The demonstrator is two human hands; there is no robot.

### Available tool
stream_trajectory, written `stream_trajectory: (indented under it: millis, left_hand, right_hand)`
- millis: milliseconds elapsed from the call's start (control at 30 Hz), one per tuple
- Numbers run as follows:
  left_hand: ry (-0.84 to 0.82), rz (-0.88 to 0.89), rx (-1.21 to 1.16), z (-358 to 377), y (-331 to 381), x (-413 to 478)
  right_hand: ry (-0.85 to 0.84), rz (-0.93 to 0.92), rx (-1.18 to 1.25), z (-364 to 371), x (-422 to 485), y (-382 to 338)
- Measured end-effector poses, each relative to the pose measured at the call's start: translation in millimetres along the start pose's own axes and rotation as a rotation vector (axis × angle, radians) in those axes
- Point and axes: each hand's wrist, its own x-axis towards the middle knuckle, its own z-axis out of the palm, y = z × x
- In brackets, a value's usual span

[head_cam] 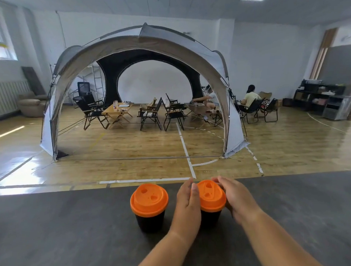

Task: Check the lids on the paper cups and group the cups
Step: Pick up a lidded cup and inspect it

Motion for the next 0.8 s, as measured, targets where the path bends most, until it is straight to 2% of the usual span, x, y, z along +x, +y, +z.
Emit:
stream_trajectory:
  millis: [167,267,367,533,800]
  left_hand:
    - [-0.024,-0.027,0.021,2,1,5]
    - [-0.023,-0.013,0.039,3,0,5]
    - [-0.009,0.014,0.050,4,1,5]
    - [0.004,0.000,0.070,7,-6,7]
    - [0.012,-0.004,0.085,8,-10,9]
  right_hand:
    - [-0.040,0.133,0.068,0,15,-10]
    - [-0.123,0.220,0.055,3,14,-15]
    - [-0.144,0.249,0.056,5,10,-11]
    - [-0.038,0.151,0.122,5,2,-2]
    - [0.125,-0.041,0.057,12,-22,12]
